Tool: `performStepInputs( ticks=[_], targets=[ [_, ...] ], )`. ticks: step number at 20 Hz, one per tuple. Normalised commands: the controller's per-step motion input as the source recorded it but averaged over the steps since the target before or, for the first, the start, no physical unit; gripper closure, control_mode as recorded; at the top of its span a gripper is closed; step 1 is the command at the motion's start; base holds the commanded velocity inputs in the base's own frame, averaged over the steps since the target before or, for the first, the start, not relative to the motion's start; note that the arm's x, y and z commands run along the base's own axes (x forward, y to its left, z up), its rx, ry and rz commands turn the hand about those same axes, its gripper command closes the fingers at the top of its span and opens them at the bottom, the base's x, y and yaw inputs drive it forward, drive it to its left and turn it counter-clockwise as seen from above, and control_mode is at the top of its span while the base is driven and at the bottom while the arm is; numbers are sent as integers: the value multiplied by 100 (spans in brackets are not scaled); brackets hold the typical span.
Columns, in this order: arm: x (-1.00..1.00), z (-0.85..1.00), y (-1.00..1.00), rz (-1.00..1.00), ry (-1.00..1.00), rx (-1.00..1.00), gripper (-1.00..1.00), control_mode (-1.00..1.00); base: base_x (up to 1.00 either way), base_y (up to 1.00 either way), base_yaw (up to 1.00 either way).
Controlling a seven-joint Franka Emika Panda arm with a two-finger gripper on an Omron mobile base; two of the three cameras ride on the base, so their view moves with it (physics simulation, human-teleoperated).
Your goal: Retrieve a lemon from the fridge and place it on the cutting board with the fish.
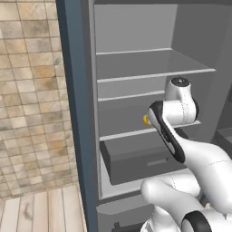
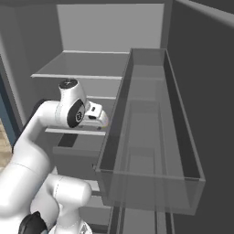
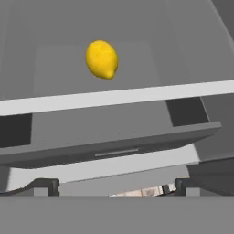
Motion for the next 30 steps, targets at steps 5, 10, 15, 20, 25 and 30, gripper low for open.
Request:
performStepInputs(
  ticks=[5,10,15,20,25,30],
  targets=[
    [43,-5,-2,0,-2,1,-100,-100,0,0,0],
    [57,-10,4,0,0,0,-100,-100,0,0,0],
    [67,-14,8,0,0,0,-100,-100,0,0,0],
    [52,-21,3,0,0,0,-100,-100,0,0,0],
    [43,-23,0,0,0,0,-100,-100,0,0,0],
    [40,-31,0,0,0,0,-100,-100,0,0,0]
  ],
)
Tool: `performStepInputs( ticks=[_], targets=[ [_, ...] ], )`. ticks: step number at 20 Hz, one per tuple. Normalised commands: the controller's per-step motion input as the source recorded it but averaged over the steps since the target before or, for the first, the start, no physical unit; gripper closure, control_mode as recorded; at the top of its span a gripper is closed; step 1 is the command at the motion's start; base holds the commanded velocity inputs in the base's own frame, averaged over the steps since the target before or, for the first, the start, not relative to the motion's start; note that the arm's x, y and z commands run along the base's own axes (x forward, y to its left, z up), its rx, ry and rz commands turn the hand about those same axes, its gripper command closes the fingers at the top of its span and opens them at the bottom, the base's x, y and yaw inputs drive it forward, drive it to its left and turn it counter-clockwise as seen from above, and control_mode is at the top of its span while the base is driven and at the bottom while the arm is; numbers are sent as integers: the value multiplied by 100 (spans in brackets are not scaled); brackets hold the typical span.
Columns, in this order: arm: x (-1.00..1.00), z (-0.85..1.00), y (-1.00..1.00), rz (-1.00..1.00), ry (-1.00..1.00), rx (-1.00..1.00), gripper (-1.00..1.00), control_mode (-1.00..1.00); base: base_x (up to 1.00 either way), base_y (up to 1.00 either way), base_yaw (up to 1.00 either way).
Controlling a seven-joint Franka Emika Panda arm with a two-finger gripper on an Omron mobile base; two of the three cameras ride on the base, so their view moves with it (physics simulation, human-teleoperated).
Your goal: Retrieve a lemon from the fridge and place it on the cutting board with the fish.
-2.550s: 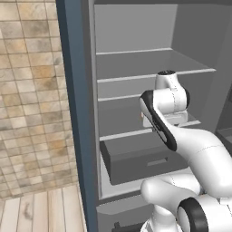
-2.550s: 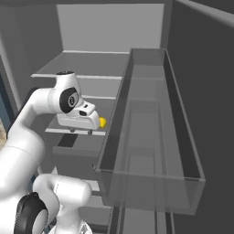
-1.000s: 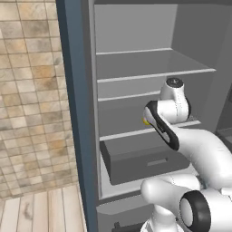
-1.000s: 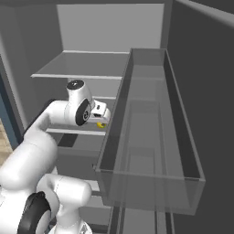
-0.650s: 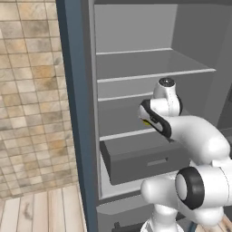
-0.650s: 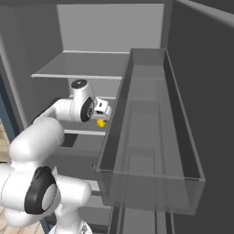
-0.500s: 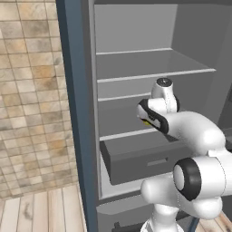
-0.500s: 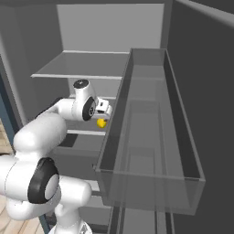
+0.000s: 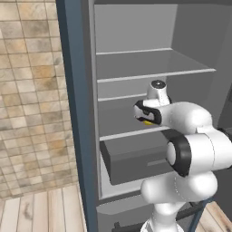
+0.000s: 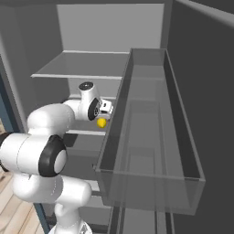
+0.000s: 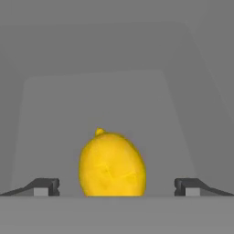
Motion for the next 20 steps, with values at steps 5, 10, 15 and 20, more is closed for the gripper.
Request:
performStepInputs(
  ticks=[5,10,15,20],
  targets=[
    [30,-24,0,0,0,0,-100,-100,0,0,0],
    [19,-22,0,0,0,0,-100,-100,0,0,0],
    [1,-23,0,0,6,0,-100,-100,0,0,0],
    [-1,-23,0,0,7,0,-100,-100,0,0,0]
  ],
)
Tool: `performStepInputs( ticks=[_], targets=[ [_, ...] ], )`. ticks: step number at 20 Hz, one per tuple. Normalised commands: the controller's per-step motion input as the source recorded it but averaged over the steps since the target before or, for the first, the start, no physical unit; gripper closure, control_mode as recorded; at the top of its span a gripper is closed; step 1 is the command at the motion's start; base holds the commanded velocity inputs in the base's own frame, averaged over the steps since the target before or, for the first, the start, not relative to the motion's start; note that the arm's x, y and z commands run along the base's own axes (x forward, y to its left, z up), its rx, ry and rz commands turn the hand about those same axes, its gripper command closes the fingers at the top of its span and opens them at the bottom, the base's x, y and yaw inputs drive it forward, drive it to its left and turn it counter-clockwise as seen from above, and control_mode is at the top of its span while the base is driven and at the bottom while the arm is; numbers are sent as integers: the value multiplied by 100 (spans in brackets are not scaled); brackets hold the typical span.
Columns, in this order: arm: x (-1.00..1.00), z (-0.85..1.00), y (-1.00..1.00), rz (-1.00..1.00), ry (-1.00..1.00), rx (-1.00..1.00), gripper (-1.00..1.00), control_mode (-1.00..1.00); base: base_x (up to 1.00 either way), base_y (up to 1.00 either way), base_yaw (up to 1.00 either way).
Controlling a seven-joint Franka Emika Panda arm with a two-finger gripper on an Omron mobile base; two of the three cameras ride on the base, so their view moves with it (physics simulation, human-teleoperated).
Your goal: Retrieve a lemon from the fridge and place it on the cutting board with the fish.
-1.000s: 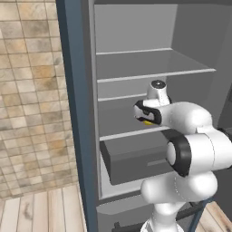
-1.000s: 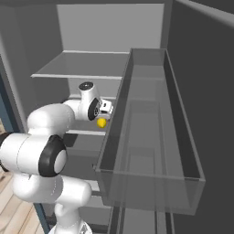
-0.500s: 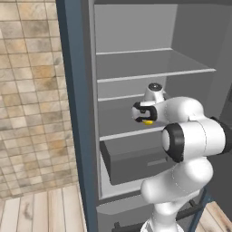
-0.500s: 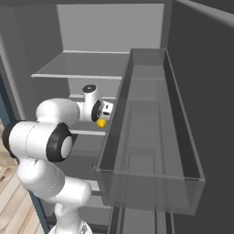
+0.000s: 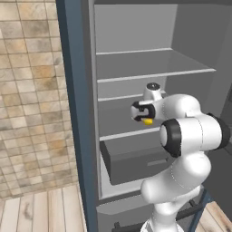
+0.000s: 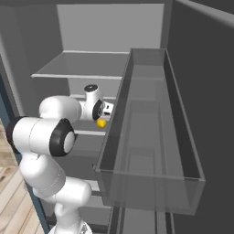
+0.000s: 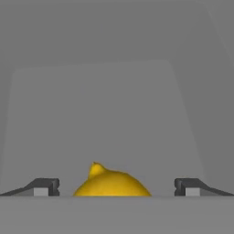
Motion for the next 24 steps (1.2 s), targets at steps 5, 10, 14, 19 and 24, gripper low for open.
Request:
performStepInputs(
  ticks=[5,10,14,19,24],
  targets=[
    [-1,-23,0,0,4,0,-100,-100,0,0,0],
    [-10,-22,0,-2,3,0,-100,-100,0,0,0],
    [-16,-17,0,-4,0,0,-100,-100,0,0,0],
    [-17,-8,0,-3,0,0,-100,-100,0,0,0],
    [-20,-8,0,-5,0,0,-100,-100,0,0,0]
  ],
)
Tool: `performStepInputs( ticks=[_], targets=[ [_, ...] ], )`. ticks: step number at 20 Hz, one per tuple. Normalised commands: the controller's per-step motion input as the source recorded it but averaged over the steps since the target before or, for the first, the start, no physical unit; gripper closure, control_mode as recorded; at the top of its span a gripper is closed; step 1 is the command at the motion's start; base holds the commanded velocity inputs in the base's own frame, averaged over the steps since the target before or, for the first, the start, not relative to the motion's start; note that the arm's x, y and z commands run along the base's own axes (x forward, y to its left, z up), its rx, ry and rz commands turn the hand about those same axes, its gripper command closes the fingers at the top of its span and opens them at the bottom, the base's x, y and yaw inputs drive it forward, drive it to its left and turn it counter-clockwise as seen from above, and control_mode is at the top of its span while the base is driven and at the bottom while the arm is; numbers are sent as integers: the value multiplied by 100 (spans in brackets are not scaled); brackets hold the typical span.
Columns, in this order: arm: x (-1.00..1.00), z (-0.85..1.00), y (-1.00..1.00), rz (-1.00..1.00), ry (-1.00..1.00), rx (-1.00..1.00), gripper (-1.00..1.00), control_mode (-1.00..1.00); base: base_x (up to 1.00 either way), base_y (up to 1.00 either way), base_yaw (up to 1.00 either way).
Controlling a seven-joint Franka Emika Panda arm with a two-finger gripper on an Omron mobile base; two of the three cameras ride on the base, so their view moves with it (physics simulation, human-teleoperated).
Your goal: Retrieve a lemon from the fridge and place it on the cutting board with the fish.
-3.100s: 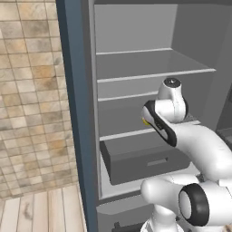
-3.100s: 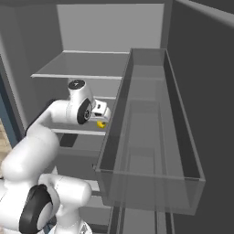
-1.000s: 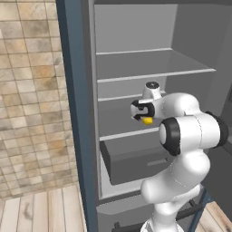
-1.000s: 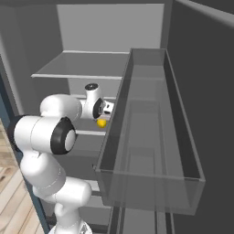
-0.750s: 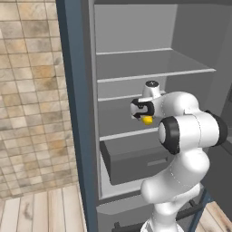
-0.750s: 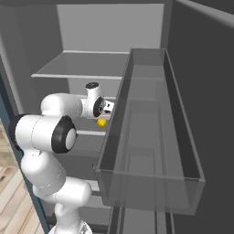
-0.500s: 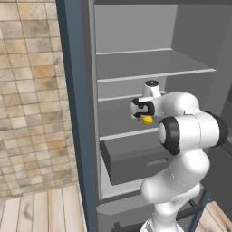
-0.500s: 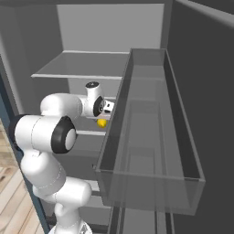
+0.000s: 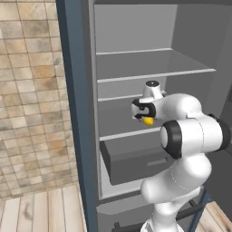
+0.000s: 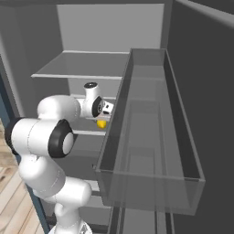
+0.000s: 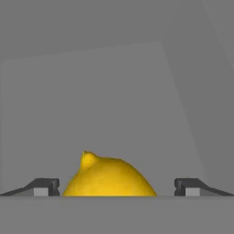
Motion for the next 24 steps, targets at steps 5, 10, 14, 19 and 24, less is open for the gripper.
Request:
performStepInputs(
  ticks=[5,10,14,19,24],
  targets=[
    [-7,-5,0,-3,0,0,-100,-100,0,0,0],
    [0,0,0,0,0,0,-100,-100,0,0,0],
    [0,-2,1,0,0,0,100,-100,0,0,0],
    [-4,-7,1,0,0,0,100,-100,0,0,0],
    [-6,-4,6,0,-1,0,100,-100,0,0,0]
  ],
)
